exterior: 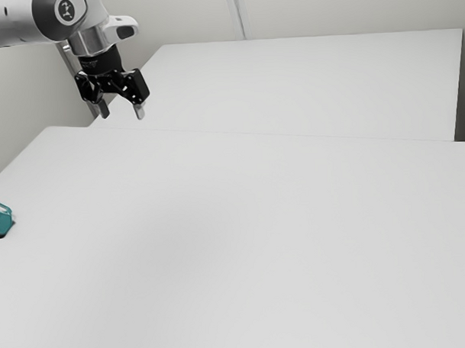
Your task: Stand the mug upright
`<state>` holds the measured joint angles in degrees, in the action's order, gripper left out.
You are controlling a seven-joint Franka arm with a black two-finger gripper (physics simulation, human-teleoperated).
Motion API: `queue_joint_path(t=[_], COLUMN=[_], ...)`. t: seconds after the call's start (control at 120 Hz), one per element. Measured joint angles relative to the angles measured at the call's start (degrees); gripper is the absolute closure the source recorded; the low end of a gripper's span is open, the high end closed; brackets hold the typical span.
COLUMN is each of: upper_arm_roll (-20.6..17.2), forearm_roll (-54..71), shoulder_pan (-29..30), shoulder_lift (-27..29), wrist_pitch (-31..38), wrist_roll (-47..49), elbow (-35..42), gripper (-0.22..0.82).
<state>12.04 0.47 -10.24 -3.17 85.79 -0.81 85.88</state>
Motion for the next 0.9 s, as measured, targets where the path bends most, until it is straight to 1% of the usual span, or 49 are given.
queue_joint_path(t=[0.15, 0.242, 0.392, 0.583, 0.725, 0.9], upper_arm_roll=[-0.3, -1.3, -1.5, -1.3, -0.6, -0.6], forearm_roll=[-0.1, -0.2, 0.0, 0.6, 2.0, 2.4], shoulder_pan=[0.5, 2.7, 7.0, 14.9, 21.5, 31.3], shoulder_lift=[0.0, 0.4, 1.0, 0.9, -0.6, -5.3], wrist_pitch=[0.0, -0.3, -0.9, -1.8, -2.0, -1.0], wrist_roll=[-0.1, -0.2, -0.3, -1.4, -3.4, -7.5], elbow=[0.0, 0.1, 0.2, -0.4, -2.0, -5.4], gripper=[0.01, 0.01, 0.01, 0.01, 0.01, 0.01])
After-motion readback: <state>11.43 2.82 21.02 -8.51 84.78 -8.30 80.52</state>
